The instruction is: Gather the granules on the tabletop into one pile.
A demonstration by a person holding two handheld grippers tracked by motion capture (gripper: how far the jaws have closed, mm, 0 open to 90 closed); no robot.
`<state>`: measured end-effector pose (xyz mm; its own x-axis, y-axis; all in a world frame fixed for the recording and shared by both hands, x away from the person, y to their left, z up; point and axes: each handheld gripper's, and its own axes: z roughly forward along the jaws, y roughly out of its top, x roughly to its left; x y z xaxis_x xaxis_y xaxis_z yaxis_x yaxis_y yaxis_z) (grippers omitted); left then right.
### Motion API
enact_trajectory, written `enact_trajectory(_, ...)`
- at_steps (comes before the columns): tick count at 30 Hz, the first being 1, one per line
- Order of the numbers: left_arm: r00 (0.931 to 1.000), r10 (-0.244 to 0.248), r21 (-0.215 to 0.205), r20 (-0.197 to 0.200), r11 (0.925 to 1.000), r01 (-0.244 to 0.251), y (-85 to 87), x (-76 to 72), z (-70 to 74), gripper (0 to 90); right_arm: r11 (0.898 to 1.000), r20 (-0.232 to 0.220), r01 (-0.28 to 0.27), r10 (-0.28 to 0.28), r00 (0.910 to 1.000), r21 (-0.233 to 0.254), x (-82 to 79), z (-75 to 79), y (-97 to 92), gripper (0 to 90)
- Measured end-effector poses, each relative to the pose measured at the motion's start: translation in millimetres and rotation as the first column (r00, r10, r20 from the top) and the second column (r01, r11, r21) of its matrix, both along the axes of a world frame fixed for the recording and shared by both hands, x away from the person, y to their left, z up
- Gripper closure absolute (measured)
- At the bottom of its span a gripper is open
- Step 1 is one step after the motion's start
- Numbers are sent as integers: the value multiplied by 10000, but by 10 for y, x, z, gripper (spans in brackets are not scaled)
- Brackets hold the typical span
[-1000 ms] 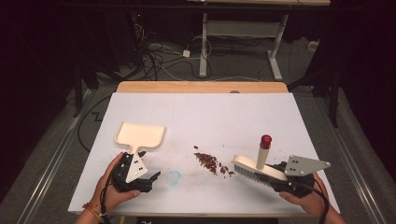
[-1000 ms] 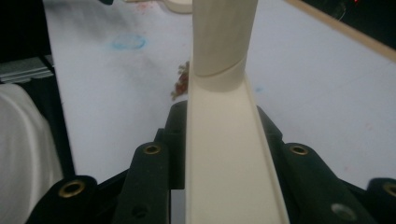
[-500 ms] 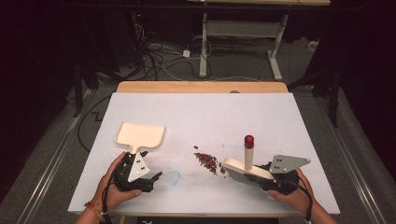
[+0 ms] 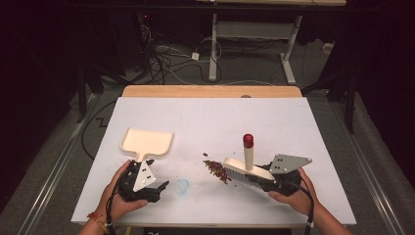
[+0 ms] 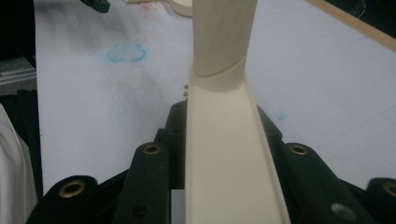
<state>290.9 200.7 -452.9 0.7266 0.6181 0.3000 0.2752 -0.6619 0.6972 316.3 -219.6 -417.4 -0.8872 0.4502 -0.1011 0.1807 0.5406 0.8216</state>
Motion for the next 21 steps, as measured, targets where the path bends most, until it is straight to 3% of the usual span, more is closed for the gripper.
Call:
enact_trajectory(4,10000,-5,3,37,10000,5,-4,-5,6,176,9968,36,461,-464,9989,646,-55,120,-94,672)
enact_trajectory(7,10000,-5,34,24,10000,5,-9,1,7,176,9886,324,1310,-1337,9905,739,-64,122,-118,672)
enact_trajectory(9,10000,-23,24,31,10000,23,-14,2,7,176,9751,660,2124,-2166,9740,643,-51,63,-102,671)
enact_trajectory(11,10000,-42,37,36,10000,42,-17,4,9,176,9641,545,2592,-2623,9635,582,-14,-37,-77,672)
enact_trajectory(13,10000,-42,22,38,10000,42,-15,5,9,176,9499,1012,3121,-3121,9446,166,11,-144,-39,671)
enact_trajectory(16,10000,-36,-30,47,10000,36,-11,9,6,176,9282,885,3705,-3722,9239,356,51,-274,-5,672)
enact_trajectory(20,10000,-88,66,-2,9999,88,-16,10,2,177,9104,718,4086,-4126,9081,651,42,-321,143,672)
enact_trajectory(21,9999,-100,74,4,9999,100,-19,10,0,177,9098,642,4100,-4138,9081,639,32,-330,204,671)
